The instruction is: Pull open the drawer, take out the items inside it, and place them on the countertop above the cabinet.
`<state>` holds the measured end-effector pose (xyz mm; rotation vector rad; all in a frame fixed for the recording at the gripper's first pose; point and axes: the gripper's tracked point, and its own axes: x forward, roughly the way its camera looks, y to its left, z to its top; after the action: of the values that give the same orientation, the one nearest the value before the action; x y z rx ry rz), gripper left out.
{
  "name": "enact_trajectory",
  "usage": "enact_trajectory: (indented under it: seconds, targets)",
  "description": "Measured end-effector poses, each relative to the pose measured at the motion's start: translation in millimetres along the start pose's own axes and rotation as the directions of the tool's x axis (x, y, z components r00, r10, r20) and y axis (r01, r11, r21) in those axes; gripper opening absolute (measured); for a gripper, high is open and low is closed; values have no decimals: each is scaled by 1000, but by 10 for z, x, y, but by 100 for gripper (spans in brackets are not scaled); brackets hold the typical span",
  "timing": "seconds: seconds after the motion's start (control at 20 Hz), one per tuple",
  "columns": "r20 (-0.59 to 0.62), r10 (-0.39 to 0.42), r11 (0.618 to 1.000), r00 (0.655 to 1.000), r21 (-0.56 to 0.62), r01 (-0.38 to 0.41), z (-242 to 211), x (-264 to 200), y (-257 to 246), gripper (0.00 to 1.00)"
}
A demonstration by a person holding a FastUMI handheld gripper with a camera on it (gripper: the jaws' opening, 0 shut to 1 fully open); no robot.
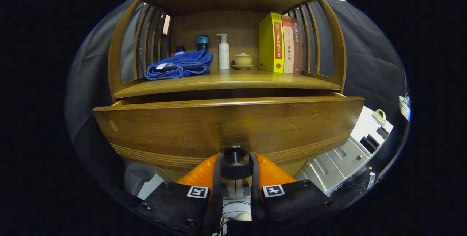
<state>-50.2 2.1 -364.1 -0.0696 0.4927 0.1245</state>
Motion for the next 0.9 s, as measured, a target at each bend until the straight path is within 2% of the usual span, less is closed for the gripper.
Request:
enact_trajectory:
  seconds: [0.45, 0.55, 0.9]
  targets:
    - [-34, 0, 1000, 999, -12, 0, -144, -275, -25, 41]
    - [-30, -10, 1000, 999, -10, 9, -162, -328, -27, 35]
    - [-43, -20, 1000, 999, -3, 20, -221, -485, -42, 35]
